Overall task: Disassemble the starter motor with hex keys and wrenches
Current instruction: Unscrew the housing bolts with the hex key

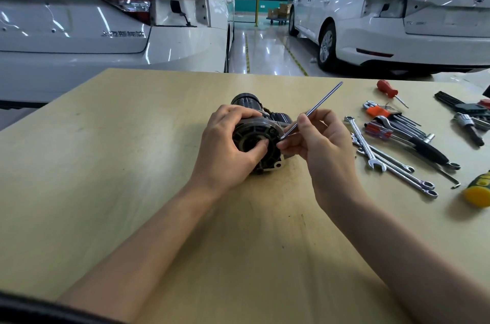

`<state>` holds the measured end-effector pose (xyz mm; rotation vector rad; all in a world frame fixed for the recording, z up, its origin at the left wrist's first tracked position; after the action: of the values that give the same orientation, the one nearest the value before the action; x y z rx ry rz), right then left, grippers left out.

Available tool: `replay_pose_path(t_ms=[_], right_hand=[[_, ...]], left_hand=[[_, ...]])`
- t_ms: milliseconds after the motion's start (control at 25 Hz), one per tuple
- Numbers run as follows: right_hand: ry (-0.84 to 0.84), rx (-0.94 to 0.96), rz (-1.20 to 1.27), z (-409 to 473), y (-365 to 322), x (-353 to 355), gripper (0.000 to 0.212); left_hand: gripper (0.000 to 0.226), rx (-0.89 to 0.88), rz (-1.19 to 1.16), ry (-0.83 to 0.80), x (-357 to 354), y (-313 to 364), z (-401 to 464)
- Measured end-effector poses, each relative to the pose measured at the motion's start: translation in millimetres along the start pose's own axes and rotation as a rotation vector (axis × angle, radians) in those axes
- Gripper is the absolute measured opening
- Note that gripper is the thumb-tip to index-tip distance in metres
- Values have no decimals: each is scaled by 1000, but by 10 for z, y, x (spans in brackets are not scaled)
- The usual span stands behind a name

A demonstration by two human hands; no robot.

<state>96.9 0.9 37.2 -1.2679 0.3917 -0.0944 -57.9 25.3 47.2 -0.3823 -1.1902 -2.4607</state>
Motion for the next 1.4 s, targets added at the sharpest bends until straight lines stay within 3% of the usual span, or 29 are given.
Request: replay_pose_path(t_ms=[360,520,680,800,880,1120,1200,1280,1400], right_hand=[[7,14,-22,19,20,15,15],[-39,203,-218,21,-87,-44,11],[-134,669,-695,-86,-266,-274,17],[-192,847,-883,-149,-275,-335,22],[-289,903,-945,-189,-206,-384,16],[-376,874,-932,-183,-140,-410,11],[-321,803,-818,-172,-185,-372,10],[-193,624,-585,-112,-207,-253,6],[-69,185,-114,24,-88,-41,10]], left_hand=[[35,0,-10,6,-4,-10,0],[32,16,-36,-9,-17,7,-20],[31,332,-560,145,71,-196,-3],[36,584,-1029,259,80,-379,-23],[41,698,-1196,331,89,-491,-45],[45,723,-1252,283,63,-530,-50],[45,681,-1190,251,73,-500,-27],[39,604,-1051,214,86,-440,11],[25,421,-663,148,109,-274,38]])
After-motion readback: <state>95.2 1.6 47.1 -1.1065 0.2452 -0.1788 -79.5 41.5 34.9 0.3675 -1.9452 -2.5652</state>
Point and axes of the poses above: each hand's wrist, its own z-axis towards the middle knuckle, its own x-axis out of the back of the hand, y = z × x, the point moved 7 cm from there along z, towards the middle knuckle, and after that the axes turned 1 degree about z, right-handed, at the moved point
